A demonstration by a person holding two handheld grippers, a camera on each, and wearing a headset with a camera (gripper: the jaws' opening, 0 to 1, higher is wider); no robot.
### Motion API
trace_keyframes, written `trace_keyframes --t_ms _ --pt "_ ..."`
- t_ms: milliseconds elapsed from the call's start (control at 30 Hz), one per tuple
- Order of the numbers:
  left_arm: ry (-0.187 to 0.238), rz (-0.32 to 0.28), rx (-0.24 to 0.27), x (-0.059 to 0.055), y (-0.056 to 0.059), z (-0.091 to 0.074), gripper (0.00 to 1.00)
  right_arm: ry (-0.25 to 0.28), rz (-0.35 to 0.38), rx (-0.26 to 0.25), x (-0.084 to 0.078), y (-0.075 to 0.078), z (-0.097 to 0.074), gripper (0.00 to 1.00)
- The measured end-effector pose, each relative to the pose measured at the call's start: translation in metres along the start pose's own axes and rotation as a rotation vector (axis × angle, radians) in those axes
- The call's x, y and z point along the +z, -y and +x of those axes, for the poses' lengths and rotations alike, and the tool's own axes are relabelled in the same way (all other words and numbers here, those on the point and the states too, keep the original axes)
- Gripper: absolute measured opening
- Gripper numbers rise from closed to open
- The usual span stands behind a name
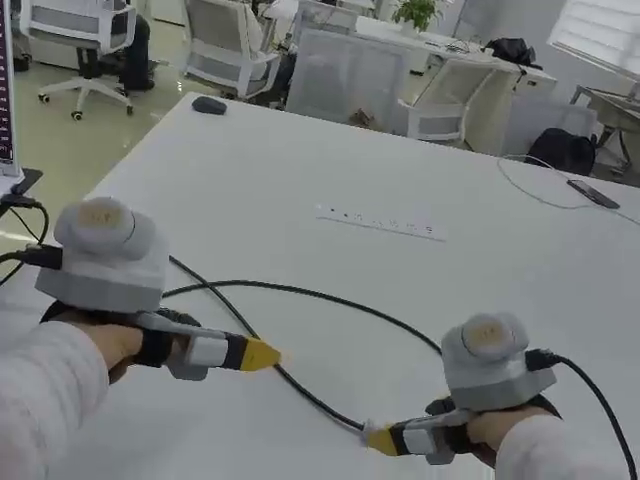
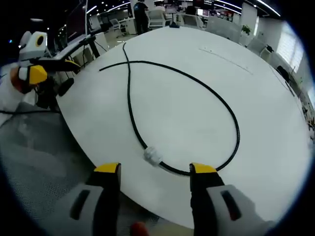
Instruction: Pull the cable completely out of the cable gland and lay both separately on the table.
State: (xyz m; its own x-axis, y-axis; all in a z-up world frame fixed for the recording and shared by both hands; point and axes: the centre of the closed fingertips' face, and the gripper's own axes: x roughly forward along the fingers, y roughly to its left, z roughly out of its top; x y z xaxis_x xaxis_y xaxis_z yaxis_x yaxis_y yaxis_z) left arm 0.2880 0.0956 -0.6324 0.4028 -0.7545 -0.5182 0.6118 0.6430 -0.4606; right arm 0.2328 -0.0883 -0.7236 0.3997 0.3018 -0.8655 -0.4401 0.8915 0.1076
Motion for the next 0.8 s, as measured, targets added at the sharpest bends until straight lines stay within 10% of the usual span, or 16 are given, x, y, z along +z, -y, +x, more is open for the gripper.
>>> trace_keyframes --t_ms 800 --pt "-0.003 -0.016 -0.013 -0.002 0.0023 -0.0006 0.75 -0.023 -0.008 0.011 -0.0051 -0.0032 0.0019 0.55"
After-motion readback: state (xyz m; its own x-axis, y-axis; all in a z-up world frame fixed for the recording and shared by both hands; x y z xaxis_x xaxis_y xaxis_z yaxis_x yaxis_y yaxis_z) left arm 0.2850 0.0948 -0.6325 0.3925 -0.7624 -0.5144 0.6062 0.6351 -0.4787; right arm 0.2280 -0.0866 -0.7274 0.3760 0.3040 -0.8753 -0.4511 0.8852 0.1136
